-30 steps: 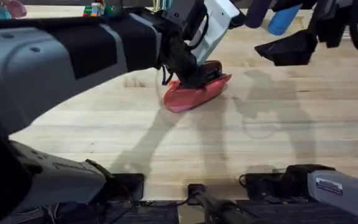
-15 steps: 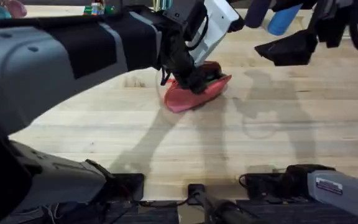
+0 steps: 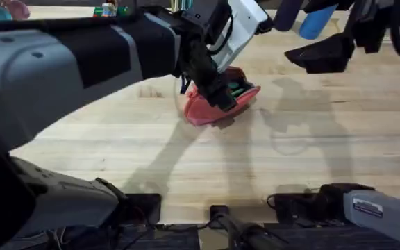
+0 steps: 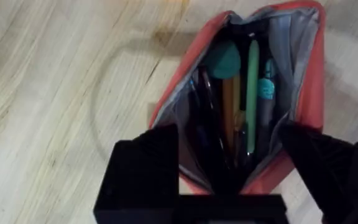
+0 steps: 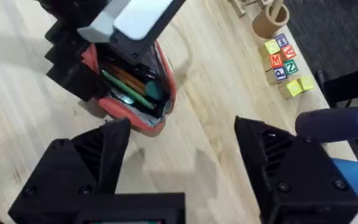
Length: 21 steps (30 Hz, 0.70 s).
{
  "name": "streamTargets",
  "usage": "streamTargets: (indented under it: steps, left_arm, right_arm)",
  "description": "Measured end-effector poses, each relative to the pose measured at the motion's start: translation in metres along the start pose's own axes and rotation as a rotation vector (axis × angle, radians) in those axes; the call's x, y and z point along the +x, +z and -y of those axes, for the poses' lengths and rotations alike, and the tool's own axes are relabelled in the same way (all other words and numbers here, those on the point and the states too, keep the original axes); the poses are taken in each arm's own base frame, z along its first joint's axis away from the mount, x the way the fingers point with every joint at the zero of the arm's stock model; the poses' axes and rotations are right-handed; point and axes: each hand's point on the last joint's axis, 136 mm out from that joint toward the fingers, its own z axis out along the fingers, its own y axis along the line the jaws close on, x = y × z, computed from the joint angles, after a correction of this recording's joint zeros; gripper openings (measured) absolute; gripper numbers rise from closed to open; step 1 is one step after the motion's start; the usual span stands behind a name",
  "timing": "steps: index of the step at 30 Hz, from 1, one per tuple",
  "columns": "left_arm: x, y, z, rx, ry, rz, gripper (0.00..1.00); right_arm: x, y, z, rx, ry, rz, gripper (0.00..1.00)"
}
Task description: Unzip the bag, pick up the pens from the table one at a time and place them inside, then zip the bag closed.
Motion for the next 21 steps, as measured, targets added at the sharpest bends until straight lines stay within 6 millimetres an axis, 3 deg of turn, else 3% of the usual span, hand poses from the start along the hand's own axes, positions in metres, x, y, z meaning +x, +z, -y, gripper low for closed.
streamTargets:
  steps: [7,11,14,17,21]
  left_arm:
    - [-0.017,-0.013,-0.01,-0.026,-0.029,0.056,0.993]
    - [-0.043,-0.052,-0.035,-0.099,-0.051,0.182,0.993]
    - [-0.052,-0.087,-0.051,-0.143,-0.075,0.263,0.993]
    - [-0.052,-0.114,-0.064,-0.169,-0.107,0.323,0.993]
    - [-0.043,-0.134,-0.079,-0.171,-0.154,0.361,0.993]
  right_arm:
    - [0.0,0.0,0.0,0.0,0.0,0.0,0.996]
    - [0.0,0.0,0.0,0.0,0.0,0.0,0.996]
    - [0.0,0.0,0.0,0.0,0.0,0.0,0.997]
    - [0.0,0.0,0.0,0.0,0.0,0.0,0.996]
    - [0.0,0.0,0.0,0.0,0.0,0.0,0.996]
